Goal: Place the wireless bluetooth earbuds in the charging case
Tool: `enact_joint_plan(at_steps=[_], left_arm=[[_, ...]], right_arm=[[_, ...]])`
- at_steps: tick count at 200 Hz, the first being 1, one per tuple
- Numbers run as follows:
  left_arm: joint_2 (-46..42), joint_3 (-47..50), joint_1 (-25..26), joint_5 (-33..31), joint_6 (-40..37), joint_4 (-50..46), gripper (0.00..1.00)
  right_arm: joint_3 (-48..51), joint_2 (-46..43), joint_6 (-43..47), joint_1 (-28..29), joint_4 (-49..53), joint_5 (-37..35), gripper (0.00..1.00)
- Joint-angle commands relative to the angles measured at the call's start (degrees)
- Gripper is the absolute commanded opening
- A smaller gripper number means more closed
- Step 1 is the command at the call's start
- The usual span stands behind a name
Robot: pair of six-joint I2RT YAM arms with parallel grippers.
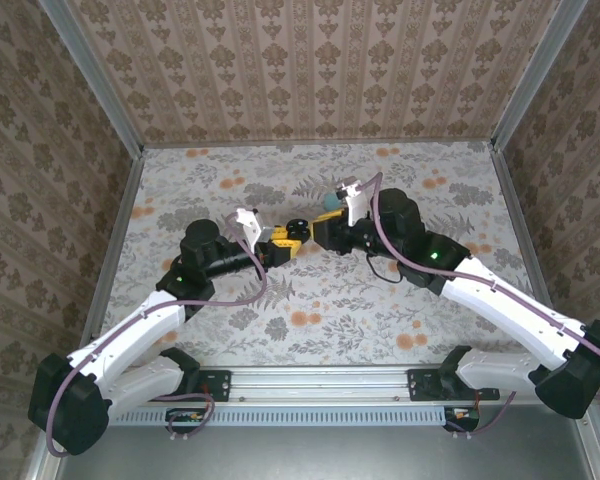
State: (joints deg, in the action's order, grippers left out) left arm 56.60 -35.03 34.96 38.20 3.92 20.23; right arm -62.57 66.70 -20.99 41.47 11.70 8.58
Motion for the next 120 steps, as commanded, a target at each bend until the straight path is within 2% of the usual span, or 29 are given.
enact_joint_plan(at_steps=[1,31,73,94,120], left_arm=[[0.77,-1.88,0.27,1.23,0.30,1.00,0.00],[1.75,-1.76,0.54,1.00,-0.31,-0.19,0.00],[5.10,-2.93,0.81,1.50,-1.27,-0.88,0.00],[6.74,-4.20,0.89,2.11,-1.43,-1.27,0.00],[7.65,-4.75,0.99,2.11,-1.53,-1.41,0.00]], right_arm=[[-2.38,-0.74,-0.99,-2.25,6.26,-5.76,0.34],[-1.74,1.13,-6.40,-8.66,11.03,-8.05,0.37],[-1.34,7.12,-8.39,-19.84,13.98,-4.18,0.37],[-3.12,12.54,-7.15,-23.81,14.60,-2.39,0.38],[-8.34,23.41,-5.33,-28.41,15.90,-0.31,0.37]])
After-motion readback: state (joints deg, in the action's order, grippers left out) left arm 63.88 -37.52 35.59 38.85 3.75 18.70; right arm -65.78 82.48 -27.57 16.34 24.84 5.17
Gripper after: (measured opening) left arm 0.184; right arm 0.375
